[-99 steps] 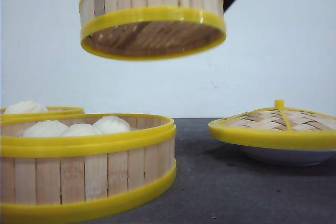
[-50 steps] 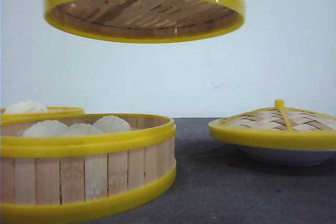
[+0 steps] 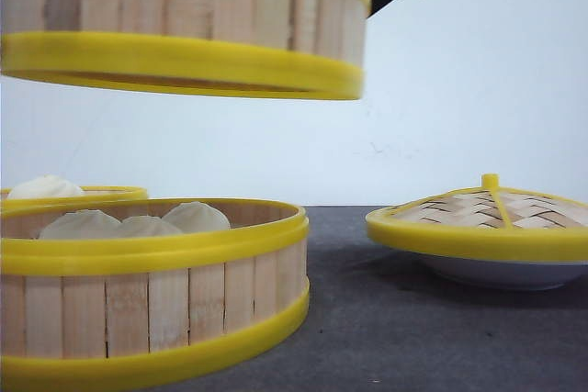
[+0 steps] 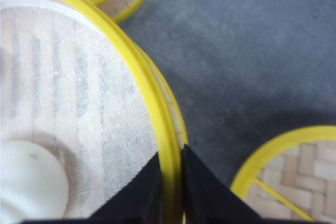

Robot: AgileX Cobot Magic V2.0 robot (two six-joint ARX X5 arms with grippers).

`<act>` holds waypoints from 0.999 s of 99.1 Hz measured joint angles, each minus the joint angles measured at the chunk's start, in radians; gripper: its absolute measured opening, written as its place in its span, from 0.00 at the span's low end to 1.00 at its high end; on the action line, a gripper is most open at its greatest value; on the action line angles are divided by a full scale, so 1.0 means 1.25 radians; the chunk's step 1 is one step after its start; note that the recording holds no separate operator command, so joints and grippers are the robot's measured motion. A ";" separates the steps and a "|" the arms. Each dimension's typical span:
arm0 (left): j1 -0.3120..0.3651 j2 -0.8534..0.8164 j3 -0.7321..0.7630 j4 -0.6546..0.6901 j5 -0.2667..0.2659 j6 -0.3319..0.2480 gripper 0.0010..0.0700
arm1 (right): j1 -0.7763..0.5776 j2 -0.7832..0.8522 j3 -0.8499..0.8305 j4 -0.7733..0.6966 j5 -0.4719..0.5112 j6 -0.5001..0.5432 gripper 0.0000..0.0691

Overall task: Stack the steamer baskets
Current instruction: 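Lift the basket with the right gripper and lower it onto the nearer basket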

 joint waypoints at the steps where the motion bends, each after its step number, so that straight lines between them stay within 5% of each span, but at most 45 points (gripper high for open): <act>1: 0.000 0.000 0.000 0.000 0.000 0.000 0.67 | 0.001 0.001 0.000 0.002 0.000 -0.001 0.04; 99: 0.000 0.000 0.000 0.000 0.000 0.000 0.67 | 0.026 0.176 -0.002 0.094 -0.019 -0.004 0.04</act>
